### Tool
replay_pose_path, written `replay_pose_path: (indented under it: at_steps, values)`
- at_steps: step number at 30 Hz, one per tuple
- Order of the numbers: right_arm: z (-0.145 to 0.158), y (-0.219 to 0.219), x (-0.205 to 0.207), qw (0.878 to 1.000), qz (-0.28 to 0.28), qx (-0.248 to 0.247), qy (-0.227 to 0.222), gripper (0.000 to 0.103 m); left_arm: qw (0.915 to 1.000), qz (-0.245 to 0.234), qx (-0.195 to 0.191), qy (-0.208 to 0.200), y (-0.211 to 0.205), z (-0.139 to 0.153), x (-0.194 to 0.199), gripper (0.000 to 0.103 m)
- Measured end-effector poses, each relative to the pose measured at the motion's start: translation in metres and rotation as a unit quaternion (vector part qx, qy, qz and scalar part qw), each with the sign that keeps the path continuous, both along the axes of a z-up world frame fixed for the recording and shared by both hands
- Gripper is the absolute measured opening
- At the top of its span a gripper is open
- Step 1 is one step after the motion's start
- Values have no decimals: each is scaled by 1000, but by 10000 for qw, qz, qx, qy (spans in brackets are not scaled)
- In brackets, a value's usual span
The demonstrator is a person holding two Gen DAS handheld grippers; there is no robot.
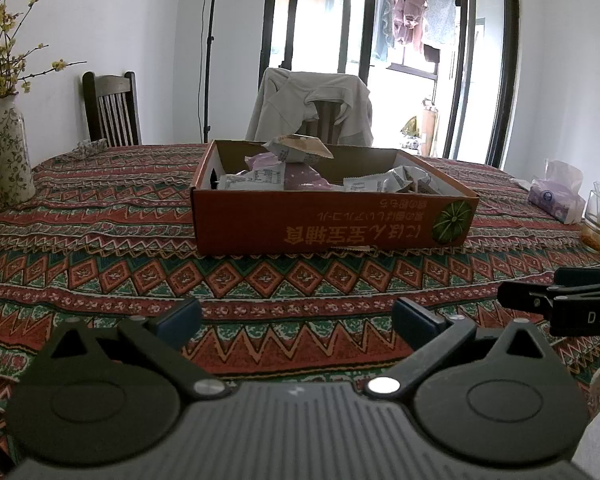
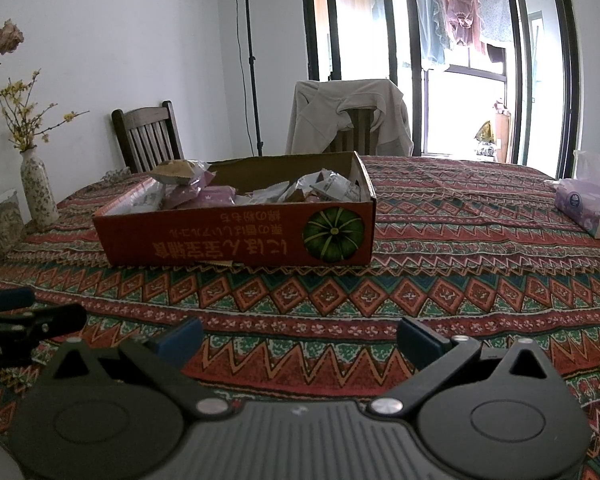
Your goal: Organize snacks
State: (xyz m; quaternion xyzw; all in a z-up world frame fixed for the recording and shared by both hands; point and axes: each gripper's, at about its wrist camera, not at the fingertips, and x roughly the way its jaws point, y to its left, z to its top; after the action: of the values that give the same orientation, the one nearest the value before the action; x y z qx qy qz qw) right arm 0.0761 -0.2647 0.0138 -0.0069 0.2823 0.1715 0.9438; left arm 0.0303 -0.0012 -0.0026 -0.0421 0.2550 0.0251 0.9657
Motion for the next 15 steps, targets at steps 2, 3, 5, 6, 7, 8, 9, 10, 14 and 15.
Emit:
replay_pose_path:
  at_steps: [2, 3, 5, 6, 7, 8, 9, 10, 14, 15]
  values:
    - [0, 0, 0, 10000, 2, -1, 2, 103, 10000, -1, -2, 1, 0, 0, 0, 103]
    - [0, 0, 0, 10000, 2, -2, 1, 103, 10000, 1, 3, 0, 0, 0, 0, 103]
    - [0, -1, 0, 10000, 0, -2, 2, 103, 10000, 1, 3, 1, 0, 0, 0, 103]
    - [0, -1, 0, 10000, 0, -3, 2, 103, 10000, -2, -1, 2, 0, 0, 0, 103]
    - [0, -1, 0, 10000, -1, -3, 2, 103, 10000, -4, -2, -2, 0, 0, 0, 103]
    - [0, -1, 0, 10000, -1, -3, 1, 103, 10000, -1, 4, -2, 0, 0, 0, 103]
    - [0, -1, 0, 10000, -1, -4, 2, 103, 10000, 0, 5, -1, 0, 0, 0, 103]
    - [0, -1, 0, 10000, 0, -4, 2, 103, 10000, -3, 5, -5, 0, 0, 0, 103]
    - [0, -1, 0, 10000, 1, -6, 2, 103, 10000, -13, 11, -9, 0, 0, 0, 103]
    - [0, -1, 0, 10000, 0, -6, 2, 103, 10000, -12, 12, -8, 0, 0, 0, 103]
